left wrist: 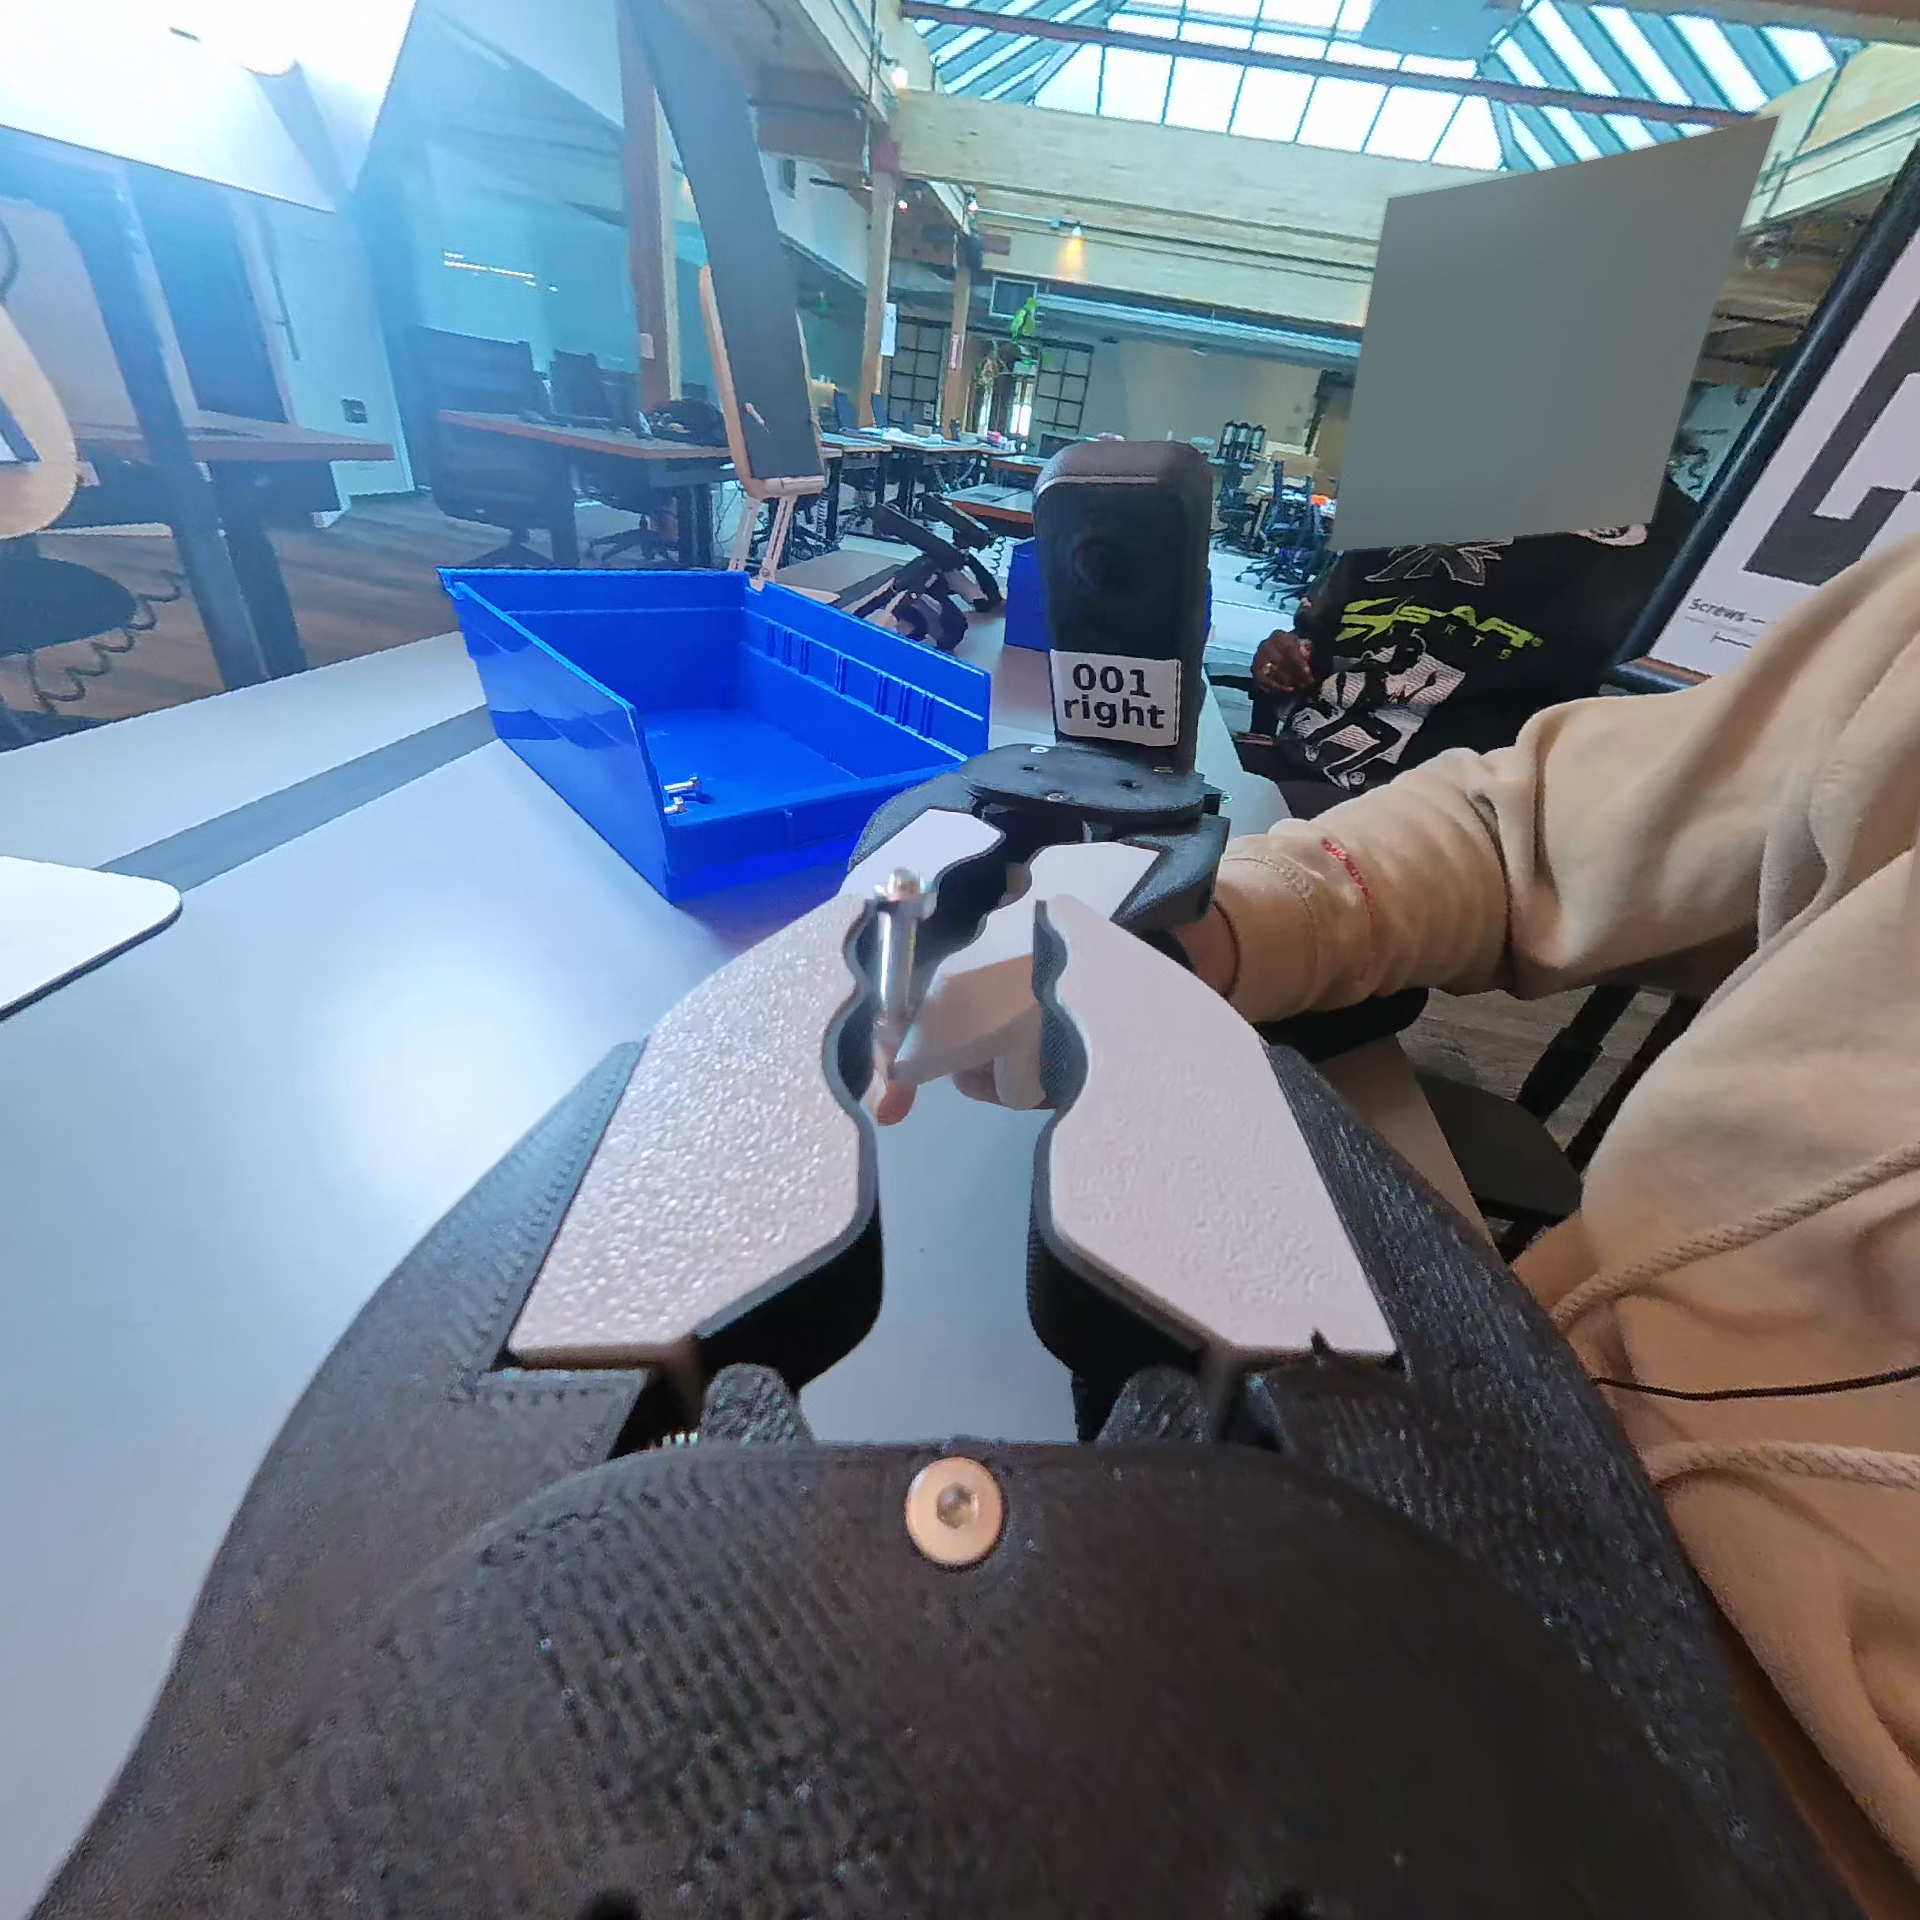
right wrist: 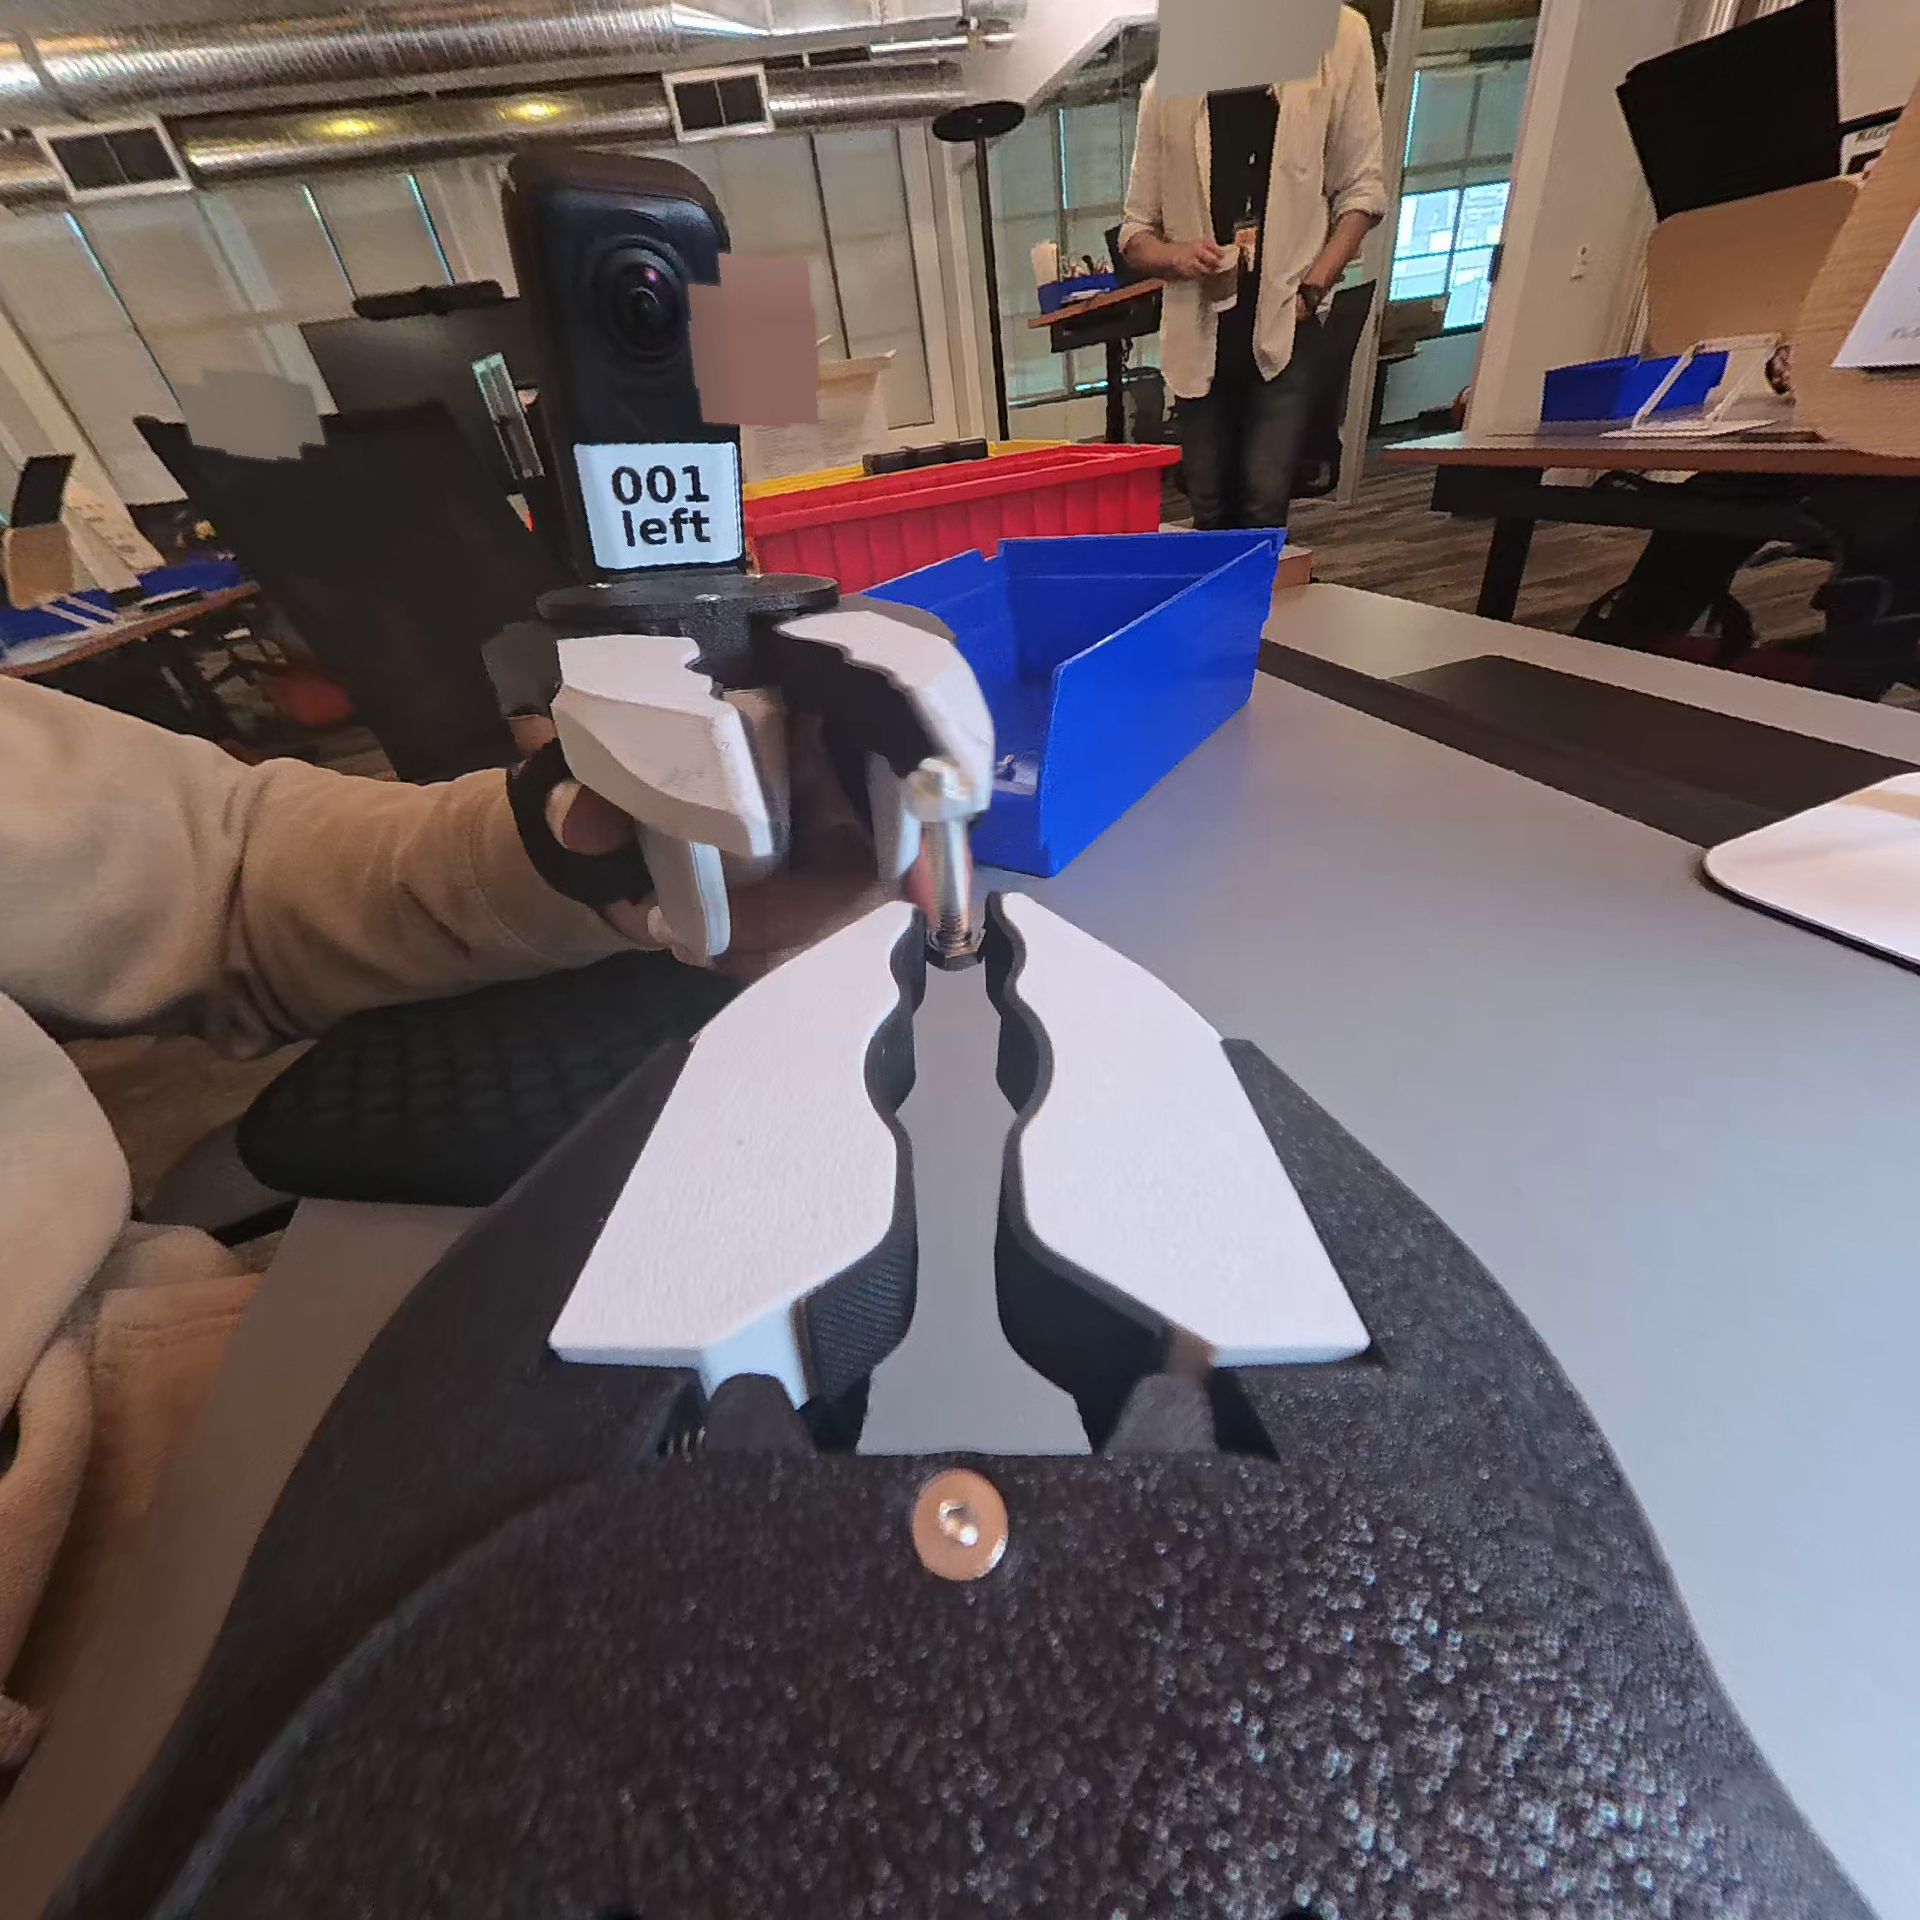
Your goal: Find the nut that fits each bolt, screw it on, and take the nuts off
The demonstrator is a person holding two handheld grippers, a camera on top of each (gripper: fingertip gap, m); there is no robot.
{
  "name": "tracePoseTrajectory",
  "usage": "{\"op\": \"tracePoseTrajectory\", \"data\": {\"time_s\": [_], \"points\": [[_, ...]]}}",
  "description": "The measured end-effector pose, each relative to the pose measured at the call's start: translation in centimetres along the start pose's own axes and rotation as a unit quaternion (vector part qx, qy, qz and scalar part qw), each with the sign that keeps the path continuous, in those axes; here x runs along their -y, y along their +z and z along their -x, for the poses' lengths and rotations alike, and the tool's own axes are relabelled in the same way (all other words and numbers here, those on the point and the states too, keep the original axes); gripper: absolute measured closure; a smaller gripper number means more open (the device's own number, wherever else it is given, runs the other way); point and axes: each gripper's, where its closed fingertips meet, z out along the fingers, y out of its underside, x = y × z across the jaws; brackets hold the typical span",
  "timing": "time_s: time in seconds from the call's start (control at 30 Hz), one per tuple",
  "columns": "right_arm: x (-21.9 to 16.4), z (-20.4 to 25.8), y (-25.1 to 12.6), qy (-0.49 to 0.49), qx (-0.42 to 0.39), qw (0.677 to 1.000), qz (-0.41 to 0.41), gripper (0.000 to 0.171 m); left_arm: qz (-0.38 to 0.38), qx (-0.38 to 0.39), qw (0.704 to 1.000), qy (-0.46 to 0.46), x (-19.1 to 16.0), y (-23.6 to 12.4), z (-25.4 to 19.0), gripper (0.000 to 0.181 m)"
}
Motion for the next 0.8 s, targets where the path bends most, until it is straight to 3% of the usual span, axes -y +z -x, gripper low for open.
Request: {"op": "tracePoseTrajectory", "data": {"time_s": [0.03, 0.1, 0.17, 0.33, 0.5, 0.6, 0.73, 0.8], "points": [[0.1, -0.3, -0.1, 0.004, -0.006, 1.000, -0.003, 0.161, -0.003, -0.014, 1.000, 0.003, 0.1, -0.2, -0.3, 0.171], [0.2, -0.8, -0.3, 0.017, -0.011, 1.000, -0.007, 0.161, -0.012, -0.016, 1.000, 0.004, 0.5, -0.5, -0.4, 0.176], [0.2, -0.7, -0.3, 0.014, -0.010, 1.000, -0.006, 0.161, -0.014, -0.004, 1.000, 0.007, 0.6, -0.5, -0.1, 0.173], [-0.2, 0.3, 0.2, 0.002, 0.007, 1.000, 0.004, 0.160, -0.010, 0.019, 1.000, 0.003, 0.3, -0.1, 0.6, 0.145], [0.2, -0.7, -0.3, 0.013, -0.009, 1.000, -0.004, 0.161, -0.009, -0.009, 1.000, 0.005, 0.4, -0.4, -0.2, 0.170], [0.2, -0.6, -0.3, 0.010, -0.009, 1.000, -0.004, 0.160, -0.014, 0.003, 1.000, 0.002, 0.6, -0.5, 0.2, 0.169], [-0.2, 0.1, 0.1, 0.003, 0.005, 1.000, 0.005, 0.160, -0.014, 0.017, 1.000, 0.000, 0.4, -0.3, 0.7, 0.149], [-0.4, 0.3, 0.2, 0.000, 0.008, 1.000, 0.009, 0.160, -0.006, 0.009, 1.000, 0.001, 0.1, -0.1, 0.3, 0.149]]}}
